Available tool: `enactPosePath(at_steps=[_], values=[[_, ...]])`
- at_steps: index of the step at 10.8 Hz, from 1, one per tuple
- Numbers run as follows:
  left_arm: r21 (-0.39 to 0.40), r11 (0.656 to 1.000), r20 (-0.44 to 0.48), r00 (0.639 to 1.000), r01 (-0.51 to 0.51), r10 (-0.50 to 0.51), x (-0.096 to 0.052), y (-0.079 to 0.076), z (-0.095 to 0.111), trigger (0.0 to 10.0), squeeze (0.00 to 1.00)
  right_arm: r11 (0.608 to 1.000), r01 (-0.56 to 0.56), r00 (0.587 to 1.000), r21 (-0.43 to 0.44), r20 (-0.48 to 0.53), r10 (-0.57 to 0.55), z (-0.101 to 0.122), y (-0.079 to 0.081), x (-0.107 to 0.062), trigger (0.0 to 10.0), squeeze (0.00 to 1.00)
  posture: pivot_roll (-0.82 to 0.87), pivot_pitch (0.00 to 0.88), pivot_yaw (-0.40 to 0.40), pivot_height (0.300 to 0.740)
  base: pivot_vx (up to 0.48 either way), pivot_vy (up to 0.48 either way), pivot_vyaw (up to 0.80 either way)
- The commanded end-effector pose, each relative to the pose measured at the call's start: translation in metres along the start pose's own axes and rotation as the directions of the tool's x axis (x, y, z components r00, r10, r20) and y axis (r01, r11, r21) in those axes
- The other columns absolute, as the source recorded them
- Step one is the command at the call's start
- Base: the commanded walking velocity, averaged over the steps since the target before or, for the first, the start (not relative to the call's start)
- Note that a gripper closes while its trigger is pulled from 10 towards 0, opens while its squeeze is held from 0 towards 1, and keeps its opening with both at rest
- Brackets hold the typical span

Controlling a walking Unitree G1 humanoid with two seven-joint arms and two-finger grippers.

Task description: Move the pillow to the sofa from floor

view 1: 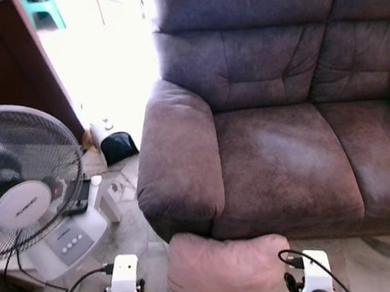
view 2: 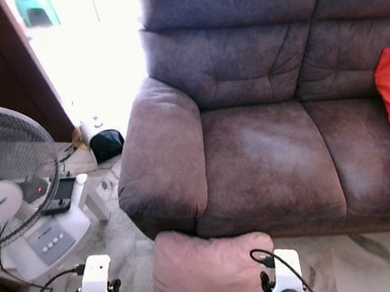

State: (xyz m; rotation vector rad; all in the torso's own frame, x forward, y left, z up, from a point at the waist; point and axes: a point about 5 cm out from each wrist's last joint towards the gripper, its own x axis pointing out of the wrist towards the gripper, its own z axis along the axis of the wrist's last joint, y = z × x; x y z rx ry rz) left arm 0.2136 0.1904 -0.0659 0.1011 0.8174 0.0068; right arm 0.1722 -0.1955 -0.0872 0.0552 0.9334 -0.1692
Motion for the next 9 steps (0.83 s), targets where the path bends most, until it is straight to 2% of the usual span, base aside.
enactPosePath(at_steps=[1, 9], values=[[0.006, 1.000, -0.030, 1.000, 0.000, 0.000, -0.0014, 0.0023, -0.0069, 10.0, 0.00, 1.000, 0.002, 1.000, -0.001, -0.008, -0.002, -0.0035, -0.0010, -0.0008, 10.0, 0.00, 0.08, 0.060, -0.010, 0.676, 0.000, 0.000, 0.00], [0.003, 1.000, -0.030, 1.000, 0.000, 0.001, -0.0018, 0.0032, -0.0079, 10.0, 0.00, 1.000, -0.004, 1.000, 0.004, 0.000, 0.004, -0.0030, -0.0006, -0.0008, 10.0, 0.00, 0.08, 0.058, -0.009, 0.676, 0.000, 0.000, 0.00]])
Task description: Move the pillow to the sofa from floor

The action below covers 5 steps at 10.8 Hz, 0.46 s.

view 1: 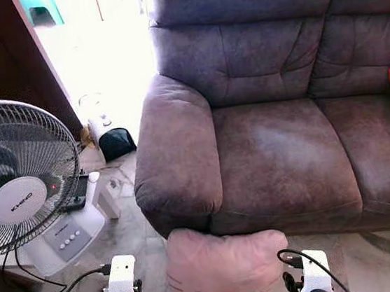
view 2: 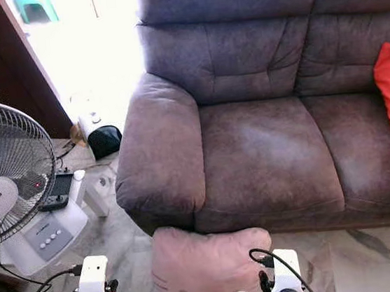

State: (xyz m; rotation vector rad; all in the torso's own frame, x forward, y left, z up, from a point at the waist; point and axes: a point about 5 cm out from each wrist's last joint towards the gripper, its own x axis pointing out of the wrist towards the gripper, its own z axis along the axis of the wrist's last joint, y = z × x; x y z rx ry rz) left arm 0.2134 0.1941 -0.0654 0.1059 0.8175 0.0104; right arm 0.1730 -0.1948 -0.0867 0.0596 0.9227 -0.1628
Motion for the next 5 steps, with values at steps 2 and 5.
enactPosePath(at_steps=[2, 5], values=[[0.002, 1.000, -0.029, 1.000, 0.006, -0.006, -0.0013, -0.0015, -0.0073, 10.0, 0.00, 1.000, 0.012, 1.000, -0.001, -0.019, -0.012, -0.0047, -0.0021, -0.0009, 10.0, 0.00, 0.08, 0.056, -0.010, 0.676, 0.000, 0.000, 0.00], [0.005, 1.000, -0.029, 1.000, 0.009, -0.008, -0.0010, -0.0025, -0.0067, 10.0, 0.00, 1.000, -0.005, 1.000, -0.007, -0.003, 0.005, -0.0033, -0.0013, -0.0010, 10.0, 0.00, 0.08, 0.052, -0.010, 0.681, 0.000, 0.000, 0.00]])
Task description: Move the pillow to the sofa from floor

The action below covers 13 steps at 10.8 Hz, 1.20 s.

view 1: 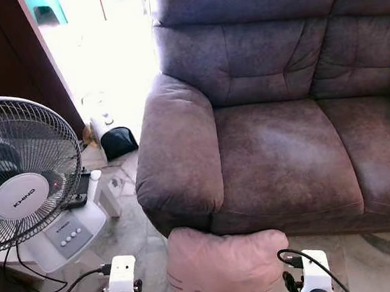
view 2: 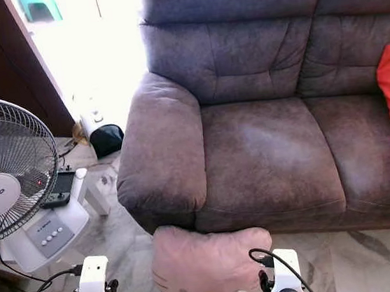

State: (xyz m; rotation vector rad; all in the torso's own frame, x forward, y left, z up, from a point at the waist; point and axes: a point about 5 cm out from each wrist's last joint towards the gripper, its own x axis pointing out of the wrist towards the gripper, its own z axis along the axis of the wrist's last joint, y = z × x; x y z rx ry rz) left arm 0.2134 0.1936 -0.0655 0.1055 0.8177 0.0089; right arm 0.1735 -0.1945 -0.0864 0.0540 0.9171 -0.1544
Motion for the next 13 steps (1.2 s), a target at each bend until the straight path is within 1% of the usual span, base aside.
enactPosePath(at_steps=[1, 3, 6, 8, 9, 13], values=[[0.005, 1.000, -0.029, 1.000, 0.008, -0.008, -0.0010, -0.0024, -0.0065, 10.0, 0.00, 1.000, 0.007, 1.000, -0.010, -0.009, -0.007, -0.0037, -0.0021, -0.0010, 10.0, 0.00, 0.08, 0.050, -0.010, 0.696, 0.000, 0.000, 0.00], [-0.003, 1.000, -0.020, 1.000, 0.010, -0.010, -0.0008, -0.0042, -0.0055, 10.0, 0.00, 1.000, 0.017, 1.000, 0.008, -0.027, -0.016, -0.0060, -0.0025, -0.0011, 10.0, 0.00, 0.08, 0.052, -0.010, 0.731, 0.000, 0.000, 0.00], [-0.004, 1.000, -0.025, 1.000, 0.016, -0.016, -0.0009, -0.0042, -0.0059, 10.0, 0.00, 1.000, 0.008, 1.000, 0.006, -0.019, -0.008, -0.0049, -0.0020, -0.0010, 10.0, 0.00, 0.08, 0.056, -0.010, 0.731, 0.000, 0.000, 0.00], [-0.002, 1.000, -0.025, 1.000, 0.012, -0.012, -0.0010, -0.0029, -0.0061, 10.0, 0.00, 1.000, 0.011, 1.000, 0.007, -0.023, -0.011, -0.0052, -0.0020, -0.0010, 10.0, 0.00, 0.08, 0.057, -0.011, 0.731, 0.323, 0.000, 0.00], [0.000, 1.000, -0.025, 1.000, 0.011, -0.011, -0.0010, -0.0022, -0.0060, 10.0, 0.00, 1.000, 0.009, 1.000, 0.011, -0.023, -0.008, -0.0051, -0.0019, -0.0009, 10.0, 0.00, 0.08, 0.058, -0.011, 0.717, 0.352, 0.000, 0.00], [0.002, 1.000, -0.021, 1.000, 0.009, -0.009, -0.0010, -0.0019, -0.0057, 10.0, 0.00, 1.000, 0.009, 1.000, 0.008, -0.017, -0.009, -0.0047, -0.0018, -0.0010, 10.0, 0.00, 0.08, 0.061, -0.011, 0.717, 0.336, 0.000, 0.00]])
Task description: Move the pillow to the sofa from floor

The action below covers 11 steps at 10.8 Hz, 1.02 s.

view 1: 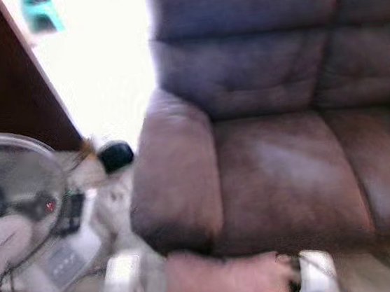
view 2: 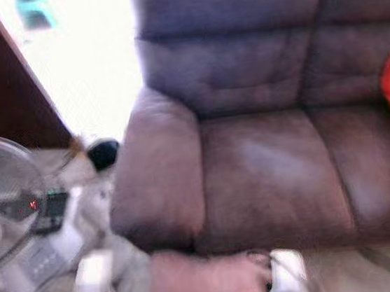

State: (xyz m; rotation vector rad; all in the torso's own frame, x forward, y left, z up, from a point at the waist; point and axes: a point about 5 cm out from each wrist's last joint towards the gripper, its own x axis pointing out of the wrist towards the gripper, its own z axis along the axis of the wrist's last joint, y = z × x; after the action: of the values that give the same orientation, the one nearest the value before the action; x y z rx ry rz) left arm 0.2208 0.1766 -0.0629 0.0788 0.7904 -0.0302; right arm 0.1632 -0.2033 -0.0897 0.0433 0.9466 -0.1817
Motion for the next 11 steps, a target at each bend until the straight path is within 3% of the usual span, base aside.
enactPosePath(at_steps=[1, 11], values=[[0.009, 0.999, -0.038, 0.999, -0.033, 0.034, -0.0042, 0.0141, -0.0126, 10.0, 0.00, 1.000, -0.022, 1.000, 0.004, 0.011, 0.022, 0.0044, 0.0087, 0.0012, 10.0, 0.00, 0.08, 0.061, -0.011, 0.717, 0.000, 0.000, 0.00], [0.015, 0.999, -0.044, 0.998, -0.036, 0.037, -0.0048, 0.0165, -0.0141, 10.0, 0.00, 1.000, -0.019, 1.000, 0.009, 0.010, 0.019, 0.0044, 0.0086, 0.0012, 10.0, 0.00, 0.08, 0.058, -0.012, 0.717, 0.000, 0.000, 0.00]])
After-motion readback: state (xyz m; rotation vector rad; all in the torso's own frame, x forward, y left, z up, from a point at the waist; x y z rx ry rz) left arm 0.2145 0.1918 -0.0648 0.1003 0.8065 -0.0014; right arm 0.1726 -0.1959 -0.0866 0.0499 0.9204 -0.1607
